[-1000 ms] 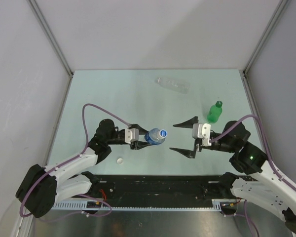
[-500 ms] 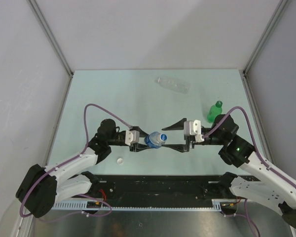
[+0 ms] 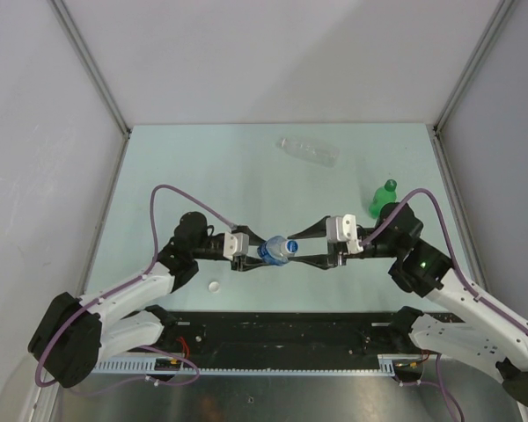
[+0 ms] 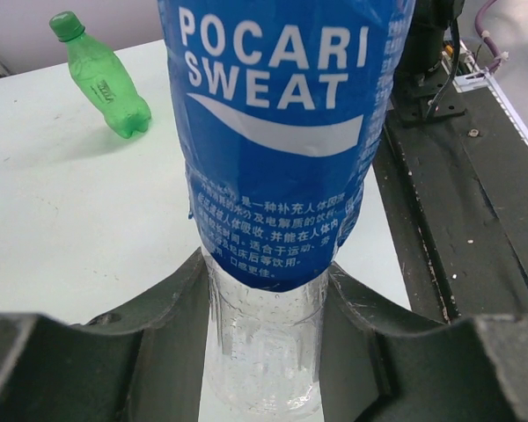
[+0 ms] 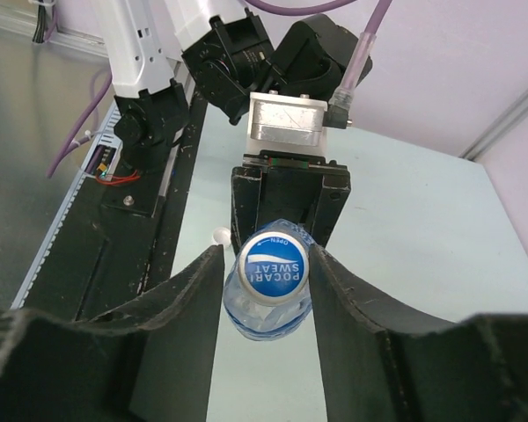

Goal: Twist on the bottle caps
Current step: Screw the bottle cap onto the plastic bottle.

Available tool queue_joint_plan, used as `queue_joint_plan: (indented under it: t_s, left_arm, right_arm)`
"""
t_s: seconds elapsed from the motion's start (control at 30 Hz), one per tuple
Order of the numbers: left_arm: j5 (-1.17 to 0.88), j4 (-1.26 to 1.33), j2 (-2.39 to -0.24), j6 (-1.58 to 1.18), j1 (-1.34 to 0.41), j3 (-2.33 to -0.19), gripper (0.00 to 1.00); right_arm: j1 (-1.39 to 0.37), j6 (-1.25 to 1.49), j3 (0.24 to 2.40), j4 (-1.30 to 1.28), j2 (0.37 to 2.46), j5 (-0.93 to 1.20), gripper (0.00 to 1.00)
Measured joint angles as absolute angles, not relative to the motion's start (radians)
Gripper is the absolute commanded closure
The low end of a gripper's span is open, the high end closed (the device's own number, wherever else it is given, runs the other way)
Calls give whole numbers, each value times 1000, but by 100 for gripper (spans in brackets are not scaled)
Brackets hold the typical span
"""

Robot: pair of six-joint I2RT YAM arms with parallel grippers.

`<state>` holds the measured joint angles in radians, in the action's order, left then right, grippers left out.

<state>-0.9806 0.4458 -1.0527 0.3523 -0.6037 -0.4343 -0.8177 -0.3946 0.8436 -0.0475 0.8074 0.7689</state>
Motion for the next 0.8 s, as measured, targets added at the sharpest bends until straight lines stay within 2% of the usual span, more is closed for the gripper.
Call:
queue_joint_plan:
  t_s: [0.17,0.43,0.6,0.8]
  left_arm:
    - [-984,437,-1053,366,-604,-434,100]
    - [-883,402,-1029,363,-603,-448,100]
    - [-702,370,-997,356,-604,-470,100]
    - [-404,306,-1010,360,-657,-508,100]
  right_arm:
    - [-818,-396,844,-46,815,766,75]
    - [-826,-367,850,-45,830,662,88]
    - [-835,-208,876,-2,888,434,99]
    - [-840,144,891,43,972,84,99]
